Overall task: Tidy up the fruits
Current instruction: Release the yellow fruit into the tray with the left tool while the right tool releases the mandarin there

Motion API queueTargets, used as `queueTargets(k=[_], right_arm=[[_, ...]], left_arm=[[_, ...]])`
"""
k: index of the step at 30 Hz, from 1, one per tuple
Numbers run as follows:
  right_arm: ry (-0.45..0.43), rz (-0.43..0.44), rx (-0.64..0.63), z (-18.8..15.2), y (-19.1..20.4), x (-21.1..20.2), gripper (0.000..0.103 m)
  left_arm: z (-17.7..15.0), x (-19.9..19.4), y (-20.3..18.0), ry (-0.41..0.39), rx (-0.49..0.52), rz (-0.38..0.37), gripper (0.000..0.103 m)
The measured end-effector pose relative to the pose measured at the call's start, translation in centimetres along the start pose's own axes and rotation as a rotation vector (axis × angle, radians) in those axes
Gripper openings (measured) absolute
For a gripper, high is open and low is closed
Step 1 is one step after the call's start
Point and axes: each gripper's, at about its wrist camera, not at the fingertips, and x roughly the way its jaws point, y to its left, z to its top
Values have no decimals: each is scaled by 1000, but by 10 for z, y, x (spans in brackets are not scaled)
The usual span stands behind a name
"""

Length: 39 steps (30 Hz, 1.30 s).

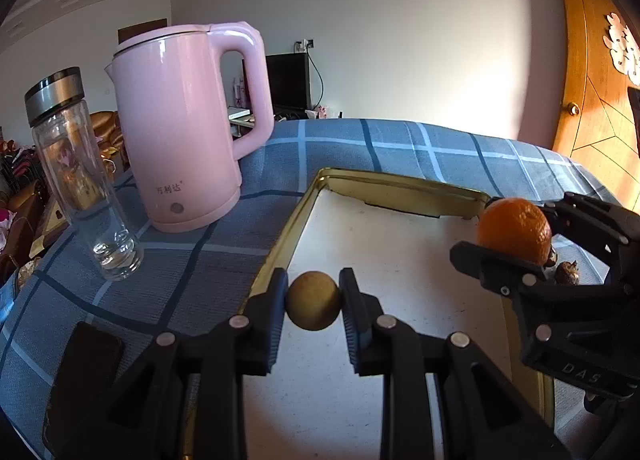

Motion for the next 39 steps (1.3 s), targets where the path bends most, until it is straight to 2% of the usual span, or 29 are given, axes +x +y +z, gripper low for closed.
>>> queueTargets(k=[28,34,35,36,39], right_arm=[[165,31,-33,-10,18,37,49],[143,23,-13,-10,16,33,52],[134,14,-11,-9,15,32,57],[123,9,-7,-9,14,29,62],[92,-11,2,-11,11,16,63]], left_arm=[[0,12,8,84,52,12,28],[0,7,9,63,41,28,54],[-1,5,9,57,36,29,61],[-1,3,8,51,34,28,63],[0,-5,8,26,18,8,66]])
